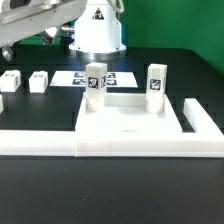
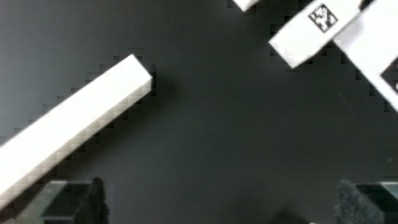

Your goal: Assemble square table

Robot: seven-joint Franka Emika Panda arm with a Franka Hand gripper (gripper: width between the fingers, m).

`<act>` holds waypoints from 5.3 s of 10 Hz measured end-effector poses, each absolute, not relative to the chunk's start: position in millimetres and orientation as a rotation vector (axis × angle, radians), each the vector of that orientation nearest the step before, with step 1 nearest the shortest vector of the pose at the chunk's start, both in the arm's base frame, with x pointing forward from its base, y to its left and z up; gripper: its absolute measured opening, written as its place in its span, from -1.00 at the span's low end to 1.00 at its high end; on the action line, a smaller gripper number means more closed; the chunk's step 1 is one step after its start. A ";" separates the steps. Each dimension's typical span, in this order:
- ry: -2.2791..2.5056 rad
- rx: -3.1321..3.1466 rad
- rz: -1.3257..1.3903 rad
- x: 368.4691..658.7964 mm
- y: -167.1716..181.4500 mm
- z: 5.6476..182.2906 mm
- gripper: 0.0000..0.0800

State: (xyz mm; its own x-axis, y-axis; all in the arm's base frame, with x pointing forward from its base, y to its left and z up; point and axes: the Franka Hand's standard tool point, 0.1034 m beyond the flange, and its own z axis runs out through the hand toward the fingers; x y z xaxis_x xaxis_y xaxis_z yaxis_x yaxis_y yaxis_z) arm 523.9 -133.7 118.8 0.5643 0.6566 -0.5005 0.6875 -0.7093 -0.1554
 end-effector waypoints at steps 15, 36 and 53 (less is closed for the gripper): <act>0.118 2.965 -1.077 454.8 -136.7 71.5 0.62; 0.045 2.789 -1.523 382.2 -139.9 14.4 0.32; 0.146 2.933 -1.220 450.4 -126.2 124.7 -0.27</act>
Offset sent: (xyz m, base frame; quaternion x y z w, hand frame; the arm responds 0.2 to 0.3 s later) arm -0.0717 -0.0534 -0.0113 0.1267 -0.0447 0.2887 0.9480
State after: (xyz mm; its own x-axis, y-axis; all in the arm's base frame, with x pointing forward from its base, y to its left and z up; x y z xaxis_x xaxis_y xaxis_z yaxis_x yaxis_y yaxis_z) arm 450.4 -126.2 124.7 0.7013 0.0995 -0.7059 0.0702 -0.9950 -0.0706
